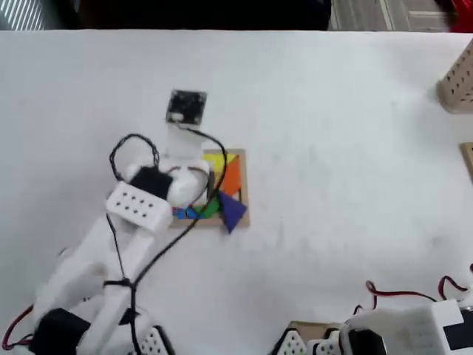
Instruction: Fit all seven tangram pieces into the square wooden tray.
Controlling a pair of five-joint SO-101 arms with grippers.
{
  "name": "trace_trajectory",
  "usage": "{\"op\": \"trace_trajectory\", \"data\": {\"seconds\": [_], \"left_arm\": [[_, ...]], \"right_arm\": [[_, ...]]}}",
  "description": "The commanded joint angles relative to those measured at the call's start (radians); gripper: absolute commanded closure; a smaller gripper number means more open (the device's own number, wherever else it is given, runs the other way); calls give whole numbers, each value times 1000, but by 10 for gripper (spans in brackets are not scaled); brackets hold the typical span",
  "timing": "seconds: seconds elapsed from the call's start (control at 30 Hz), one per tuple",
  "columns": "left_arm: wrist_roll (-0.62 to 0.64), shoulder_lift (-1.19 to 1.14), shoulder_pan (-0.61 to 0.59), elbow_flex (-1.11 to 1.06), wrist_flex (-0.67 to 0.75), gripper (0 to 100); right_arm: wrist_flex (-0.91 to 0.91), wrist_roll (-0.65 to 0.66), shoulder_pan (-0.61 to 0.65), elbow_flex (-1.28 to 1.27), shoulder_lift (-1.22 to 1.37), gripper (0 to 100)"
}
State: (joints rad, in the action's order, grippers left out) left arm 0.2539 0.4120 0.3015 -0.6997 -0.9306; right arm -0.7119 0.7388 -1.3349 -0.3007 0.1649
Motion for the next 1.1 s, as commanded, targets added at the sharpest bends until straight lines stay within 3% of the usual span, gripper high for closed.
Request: {"op": "trace_trajectory", "data": {"seconds": [0.0,0.13,0.27,0.4,0.5,0.6,0.7,1.07], "left_arm": [[9,48,74,-17,-81,829],[63,12,194,-80,-87,705],[72,13,323,-109,-21,703],[115,-41,355,-112,75,704],[121,-150,328,-104,127,784],[72,-231,320,-97,186,980],[57,-237,337,-95,195,943],[43,-242,357,-146,195,977]], "right_arm": [[7,11,31,0,-8,936],[8,11,36,-6,-10,936],[10,11,38,-6,-8,936],[12,11,31,-6,-8,936],[15,11,28,-6,-8,936],[15,11,36,-6,-8,936],[15,11,39,-6,-8,936],[15,11,35,-6,-8,936]]}}
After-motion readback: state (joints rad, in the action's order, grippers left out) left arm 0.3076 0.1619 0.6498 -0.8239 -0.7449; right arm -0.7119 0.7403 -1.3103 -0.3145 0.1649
